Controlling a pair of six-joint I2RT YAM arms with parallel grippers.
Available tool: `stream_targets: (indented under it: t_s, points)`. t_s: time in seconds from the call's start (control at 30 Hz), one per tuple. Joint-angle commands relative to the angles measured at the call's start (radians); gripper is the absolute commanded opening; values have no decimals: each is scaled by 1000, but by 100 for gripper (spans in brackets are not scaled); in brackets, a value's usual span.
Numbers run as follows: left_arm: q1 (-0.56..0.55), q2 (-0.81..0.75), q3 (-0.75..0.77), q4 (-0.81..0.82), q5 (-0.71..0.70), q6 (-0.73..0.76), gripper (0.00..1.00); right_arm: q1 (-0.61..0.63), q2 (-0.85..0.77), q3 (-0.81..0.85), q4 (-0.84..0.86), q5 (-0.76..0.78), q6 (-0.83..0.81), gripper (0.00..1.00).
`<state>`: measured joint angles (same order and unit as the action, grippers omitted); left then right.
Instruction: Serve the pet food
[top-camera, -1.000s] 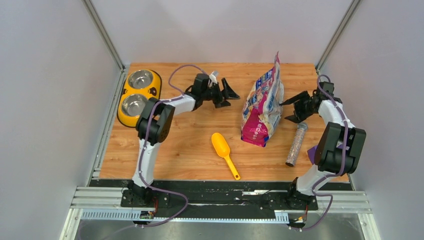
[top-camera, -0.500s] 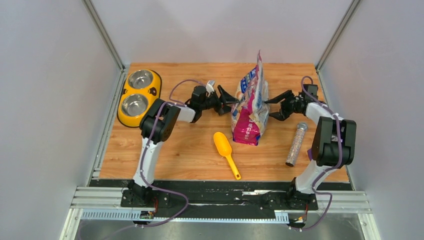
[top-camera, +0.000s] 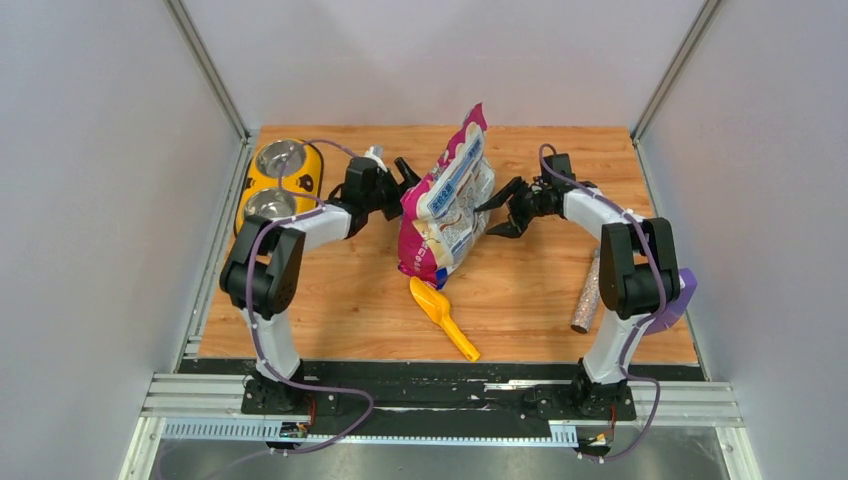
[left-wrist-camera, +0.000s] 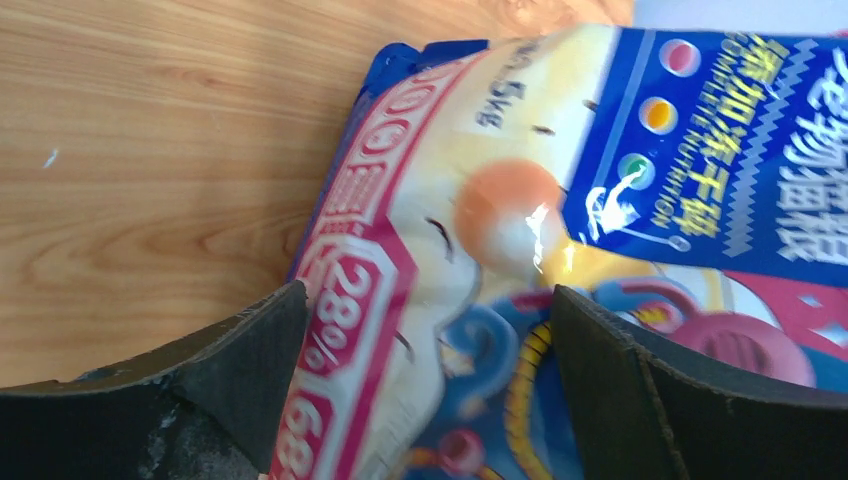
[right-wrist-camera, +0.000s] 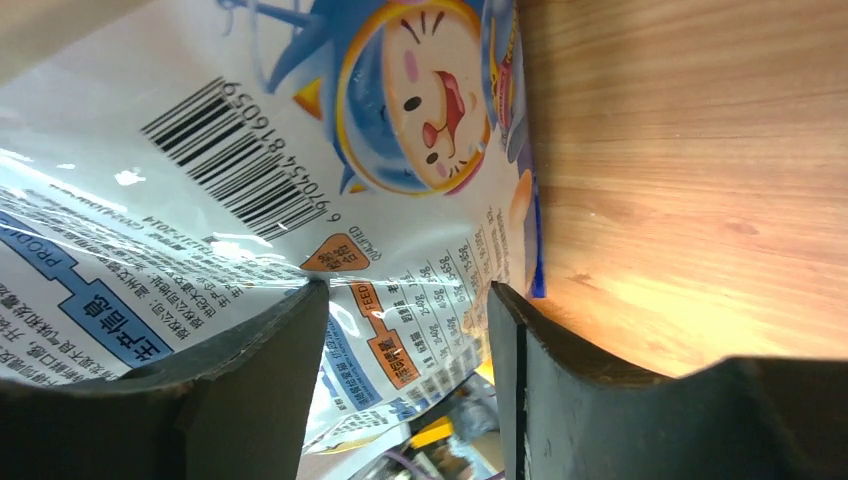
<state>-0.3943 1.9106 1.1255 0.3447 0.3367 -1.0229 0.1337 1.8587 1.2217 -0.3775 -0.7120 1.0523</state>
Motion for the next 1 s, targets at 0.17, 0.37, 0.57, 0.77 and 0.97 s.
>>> stream_targets:
  t_s: [0.17,0.37,0.57,0.77,0.97]
  points:
    - [32,-312,222,-573,-220,512,100,-27,-80,280,-390,388,-230,64]
    - [100,-347,406,-651,107,624,93,-12,-184,287,-404,389,-259,60]
    - [41,-304,466,-572,313,553,86,68,-257,281,-368,368,-255,60]
    - [-18,-235,504,-532,380,482,83,115,-287,257,-290,317,-231,60]
    - [-49,-201,557,-619,319,496,74,122,-301,234,-281,339,-233,59]
